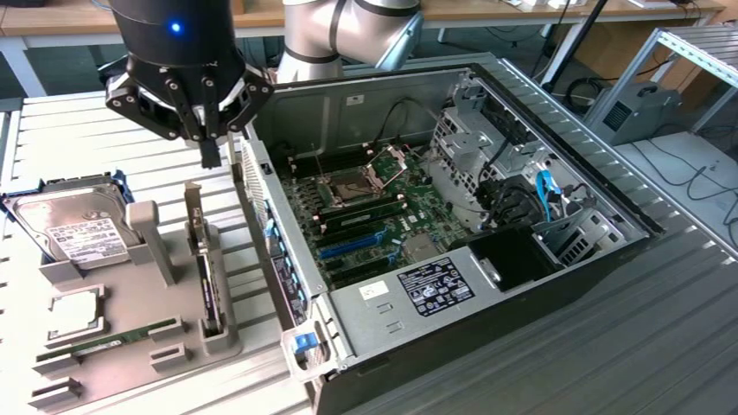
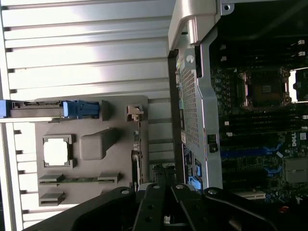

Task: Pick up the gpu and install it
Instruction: 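Reach for the gpu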

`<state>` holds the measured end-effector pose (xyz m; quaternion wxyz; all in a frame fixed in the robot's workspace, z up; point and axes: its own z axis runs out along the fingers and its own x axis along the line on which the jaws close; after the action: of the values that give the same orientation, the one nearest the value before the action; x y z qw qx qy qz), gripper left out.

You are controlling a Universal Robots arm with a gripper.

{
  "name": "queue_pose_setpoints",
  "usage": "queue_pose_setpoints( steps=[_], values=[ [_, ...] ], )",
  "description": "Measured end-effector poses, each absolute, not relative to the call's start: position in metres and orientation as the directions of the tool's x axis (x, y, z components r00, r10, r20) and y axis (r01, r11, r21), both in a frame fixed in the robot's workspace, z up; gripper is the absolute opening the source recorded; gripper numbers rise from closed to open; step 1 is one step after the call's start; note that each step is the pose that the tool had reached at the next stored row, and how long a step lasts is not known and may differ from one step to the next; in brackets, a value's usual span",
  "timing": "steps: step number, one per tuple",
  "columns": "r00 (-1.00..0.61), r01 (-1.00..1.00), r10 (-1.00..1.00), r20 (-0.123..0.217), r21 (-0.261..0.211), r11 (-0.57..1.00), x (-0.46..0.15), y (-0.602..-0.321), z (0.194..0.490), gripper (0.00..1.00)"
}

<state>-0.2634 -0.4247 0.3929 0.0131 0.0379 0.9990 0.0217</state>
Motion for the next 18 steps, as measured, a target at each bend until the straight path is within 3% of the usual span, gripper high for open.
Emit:
queue_pose_setpoints(
  steps=[18],
  values=[
    [-0.997,0.075,0.076,-0.024,0.044,0.996,-0.2635,-0.4316,0.3929,0.11]
  ],
)
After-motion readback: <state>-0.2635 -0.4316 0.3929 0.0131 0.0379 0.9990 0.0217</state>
